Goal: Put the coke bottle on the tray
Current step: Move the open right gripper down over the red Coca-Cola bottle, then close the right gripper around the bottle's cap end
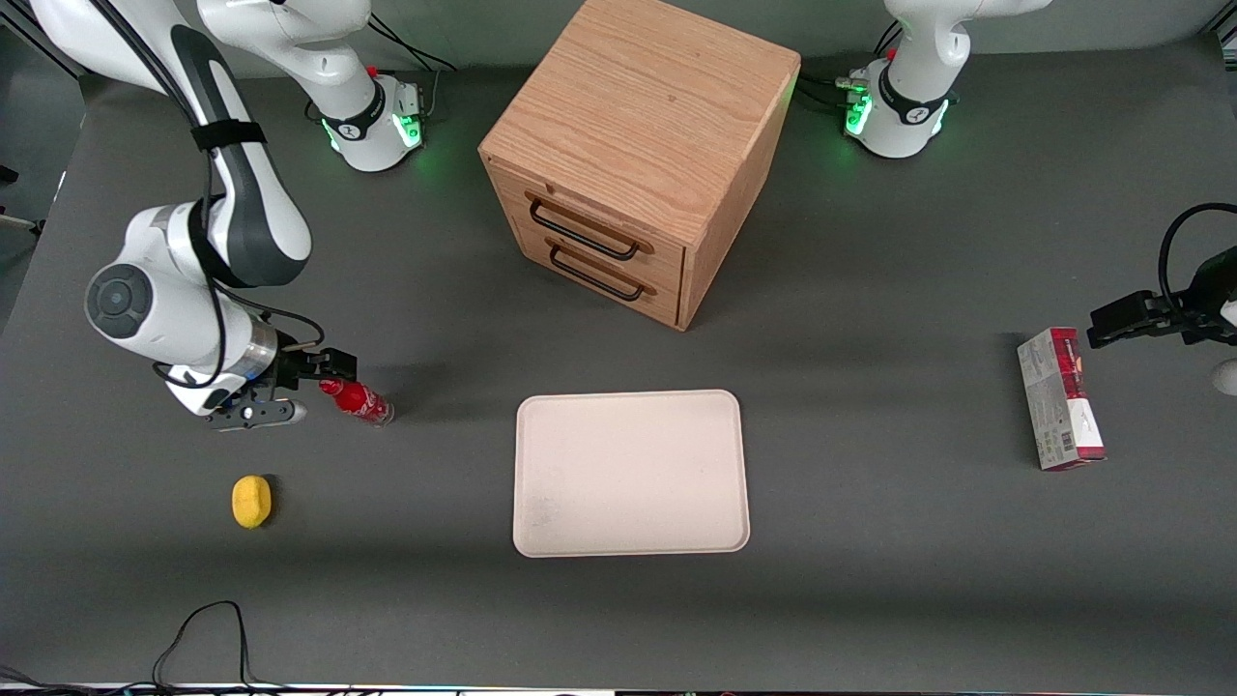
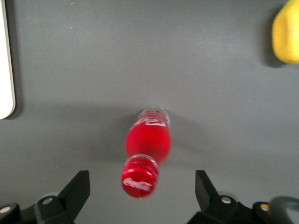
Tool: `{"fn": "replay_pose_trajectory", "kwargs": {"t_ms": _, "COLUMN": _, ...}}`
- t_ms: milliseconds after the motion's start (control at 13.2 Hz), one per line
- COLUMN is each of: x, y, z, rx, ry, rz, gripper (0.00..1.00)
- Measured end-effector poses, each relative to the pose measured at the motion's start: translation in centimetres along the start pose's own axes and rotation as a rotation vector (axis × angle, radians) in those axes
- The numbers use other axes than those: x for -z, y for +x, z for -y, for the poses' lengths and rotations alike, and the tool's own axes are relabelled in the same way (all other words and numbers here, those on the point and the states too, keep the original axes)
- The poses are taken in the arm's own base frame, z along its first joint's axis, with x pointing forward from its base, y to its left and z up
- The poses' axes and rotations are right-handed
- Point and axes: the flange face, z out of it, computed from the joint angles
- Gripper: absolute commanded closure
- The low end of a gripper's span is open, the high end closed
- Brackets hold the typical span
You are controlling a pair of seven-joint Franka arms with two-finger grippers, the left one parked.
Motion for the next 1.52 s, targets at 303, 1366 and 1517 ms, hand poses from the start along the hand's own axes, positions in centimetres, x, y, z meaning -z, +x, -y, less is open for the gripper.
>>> {"fn": "replay_pose_trajectory", "kwargs": {"t_ms": 303, "x": -0.8, "y": 0.1, "z": 2.1, "rx": -0.003, "ry": -0.005, "rz": -0.007, "gripper": 0.0}}
{"fn": "replay_pose_trajectory", "kwargs": {"t_ms": 1366, "x": -0.7, "y": 0.2, "z": 0.5, "rx": 0.018, "ry": -0.027, "rz": -0.004, "gripper": 1.0}}
{"fn": "replay_pose_trajectory", "kwargs": {"t_ms": 1517, "x": -0.7, "y": 0.2, "z": 0.4, "rx": 0.019, "ry": -0.029, "rz": -0.005, "gripper": 1.0}}
